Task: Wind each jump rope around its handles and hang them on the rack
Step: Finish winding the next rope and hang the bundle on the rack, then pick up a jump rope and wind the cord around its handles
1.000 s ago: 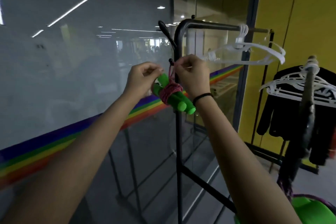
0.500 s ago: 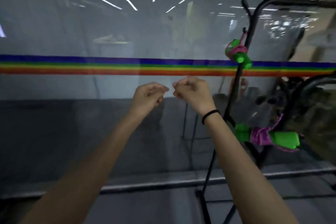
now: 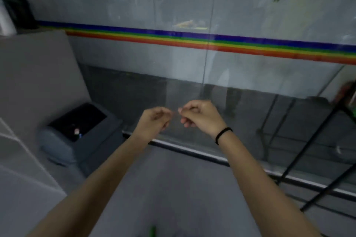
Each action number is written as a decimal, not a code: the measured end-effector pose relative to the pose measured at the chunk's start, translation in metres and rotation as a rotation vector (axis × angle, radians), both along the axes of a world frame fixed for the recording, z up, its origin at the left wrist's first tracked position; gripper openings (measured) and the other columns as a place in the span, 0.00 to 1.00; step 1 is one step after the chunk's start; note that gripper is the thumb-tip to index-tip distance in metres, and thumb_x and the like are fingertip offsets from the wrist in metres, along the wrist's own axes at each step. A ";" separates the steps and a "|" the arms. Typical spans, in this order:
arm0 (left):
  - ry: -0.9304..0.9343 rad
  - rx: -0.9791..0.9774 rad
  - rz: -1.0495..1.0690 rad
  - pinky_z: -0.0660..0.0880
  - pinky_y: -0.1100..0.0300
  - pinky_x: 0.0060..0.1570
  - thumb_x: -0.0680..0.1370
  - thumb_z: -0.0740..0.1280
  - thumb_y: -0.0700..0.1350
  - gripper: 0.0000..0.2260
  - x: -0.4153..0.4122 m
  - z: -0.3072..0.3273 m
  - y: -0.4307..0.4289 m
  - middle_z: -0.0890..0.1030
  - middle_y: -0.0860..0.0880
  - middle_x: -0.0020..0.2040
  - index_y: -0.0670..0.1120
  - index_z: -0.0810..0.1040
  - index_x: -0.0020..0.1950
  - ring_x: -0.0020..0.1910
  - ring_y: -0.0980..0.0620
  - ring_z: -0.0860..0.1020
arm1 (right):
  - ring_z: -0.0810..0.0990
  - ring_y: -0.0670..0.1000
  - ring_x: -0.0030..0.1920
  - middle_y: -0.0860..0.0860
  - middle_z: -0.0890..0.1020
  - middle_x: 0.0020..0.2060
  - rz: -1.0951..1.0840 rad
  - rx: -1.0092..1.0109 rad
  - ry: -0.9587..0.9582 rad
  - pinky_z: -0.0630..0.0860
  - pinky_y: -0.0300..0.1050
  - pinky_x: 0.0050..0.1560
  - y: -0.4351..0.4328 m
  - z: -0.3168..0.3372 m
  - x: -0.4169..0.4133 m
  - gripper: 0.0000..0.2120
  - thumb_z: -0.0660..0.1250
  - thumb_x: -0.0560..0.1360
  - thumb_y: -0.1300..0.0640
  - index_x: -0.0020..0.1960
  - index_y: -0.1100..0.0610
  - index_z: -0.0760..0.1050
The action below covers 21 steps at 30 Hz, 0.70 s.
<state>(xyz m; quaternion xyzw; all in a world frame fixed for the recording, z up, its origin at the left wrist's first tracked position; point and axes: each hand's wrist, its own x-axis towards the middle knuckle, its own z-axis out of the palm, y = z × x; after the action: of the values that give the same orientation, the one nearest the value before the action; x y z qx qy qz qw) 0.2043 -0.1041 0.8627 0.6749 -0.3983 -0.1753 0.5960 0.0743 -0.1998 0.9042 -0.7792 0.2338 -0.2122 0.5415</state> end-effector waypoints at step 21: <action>0.288 0.209 -0.059 0.63 0.70 0.23 0.75 0.62 0.30 0.13 0.054 -0.299 0.221 0.72 0.54 0.17 0.44 0.77 0.35 0.18 0.60 0.66 | 0.73 0.40 0.18 0.51 0.78 0.21 -0.289 0.445 0.337 0.71 0.31 0.21 0.209 -0.353 0.059 0.12 0.65 0.73 0.64 0.32 0.58 0.73</action>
<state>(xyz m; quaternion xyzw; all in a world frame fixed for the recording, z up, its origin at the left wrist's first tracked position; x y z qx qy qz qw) 0.2585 0.1168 0.5640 0.6891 -0.3079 -0.3281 0.5680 0.1330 0.0092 0.5515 -0.6246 0.4693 -0.0983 0.6165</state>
